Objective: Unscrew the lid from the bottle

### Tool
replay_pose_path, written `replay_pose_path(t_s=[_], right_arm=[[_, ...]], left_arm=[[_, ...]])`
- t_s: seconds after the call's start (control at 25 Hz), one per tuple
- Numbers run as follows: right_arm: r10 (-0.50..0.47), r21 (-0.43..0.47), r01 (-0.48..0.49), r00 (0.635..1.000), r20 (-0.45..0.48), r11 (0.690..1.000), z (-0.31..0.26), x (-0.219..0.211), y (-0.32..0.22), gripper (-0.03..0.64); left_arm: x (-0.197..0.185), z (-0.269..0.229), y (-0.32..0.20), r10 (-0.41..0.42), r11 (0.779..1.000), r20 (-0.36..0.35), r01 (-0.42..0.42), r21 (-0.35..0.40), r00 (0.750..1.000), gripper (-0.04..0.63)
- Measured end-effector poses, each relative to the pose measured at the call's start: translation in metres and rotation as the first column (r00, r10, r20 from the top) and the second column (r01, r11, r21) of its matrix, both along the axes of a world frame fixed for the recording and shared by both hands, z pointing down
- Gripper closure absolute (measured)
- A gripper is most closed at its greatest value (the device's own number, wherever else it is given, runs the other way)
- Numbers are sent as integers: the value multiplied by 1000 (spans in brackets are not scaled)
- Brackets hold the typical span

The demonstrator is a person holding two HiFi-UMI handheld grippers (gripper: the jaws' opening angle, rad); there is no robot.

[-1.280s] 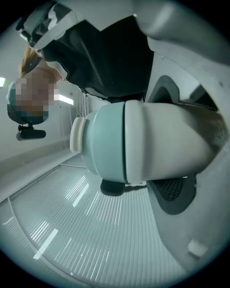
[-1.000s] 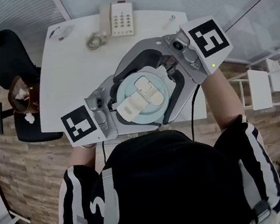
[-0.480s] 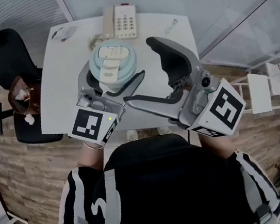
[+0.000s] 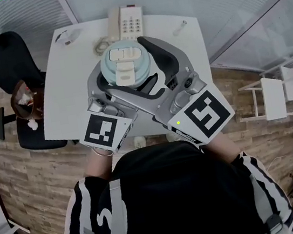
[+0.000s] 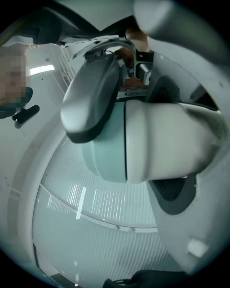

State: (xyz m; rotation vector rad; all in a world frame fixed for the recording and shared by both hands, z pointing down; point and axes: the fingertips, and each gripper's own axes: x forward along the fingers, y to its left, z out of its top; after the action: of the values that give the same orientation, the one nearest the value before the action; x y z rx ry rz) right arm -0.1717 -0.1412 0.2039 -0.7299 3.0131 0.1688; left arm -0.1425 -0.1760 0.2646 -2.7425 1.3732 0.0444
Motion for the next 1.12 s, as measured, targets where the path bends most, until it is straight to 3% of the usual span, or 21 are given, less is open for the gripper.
replay_pose_path(t_s=[0.08,0.16,0.28,0.44,0.6,0.68,0.72,0.8,0.84,0.88,0.96,1.12], right_arm=[[-106,-16,106,994,-1,994,-2,4,9,195],[-262,-39,262,965,6,964,-7,9,23,195],[-502,-43,501,865,-15,864,-11,25,43,195],[-754,-22,753,657,-13,657,-10,53,70,193],[-924,-54,924,381,25,379,-13,86,85,195],[-966,-66,965,256,35,254,-15,93,90,195],[-977,-74,976,208,40,205,-15,94,91,195],[-986,-80,985,155,63,150,-16,96,92,195],[-984,-72,985,162,81,156,-19,97,90,195],[-975,-55,980,196,100,192,-23,100,86,199],[-937,-13,945,327,127,328,-30,106,73,204],[-767,40,767,634,103,640,-32,109,51,193]], left_arm=[[9,-2,8,85,996,-10,-85,2,996,158],[20,-7,22,212,977,-14,-212,14,977,158],[40,-11,45,403,915,21,-403,16,915,158],[68,-10,77,590,807,47,-591,-6,806,160],[97,-12,99,696,718,42,-695,-38,717,158],[105,-10,104,726,688,50,-724,-48,686,158],[106,-9,105,735,679,44,-733,-50,677,158],[109,-8,106,734,679,15,-732,-53,679,158],[110,-9,104,723,690,0,-722,-52,691,158],[112,-10,100,704,709,-14,-703,-49,710,158],[113,-12,84,632,773,-29,-633,-38,774,158],[98,-10,46,389,921,16,-389,1,921,160]])
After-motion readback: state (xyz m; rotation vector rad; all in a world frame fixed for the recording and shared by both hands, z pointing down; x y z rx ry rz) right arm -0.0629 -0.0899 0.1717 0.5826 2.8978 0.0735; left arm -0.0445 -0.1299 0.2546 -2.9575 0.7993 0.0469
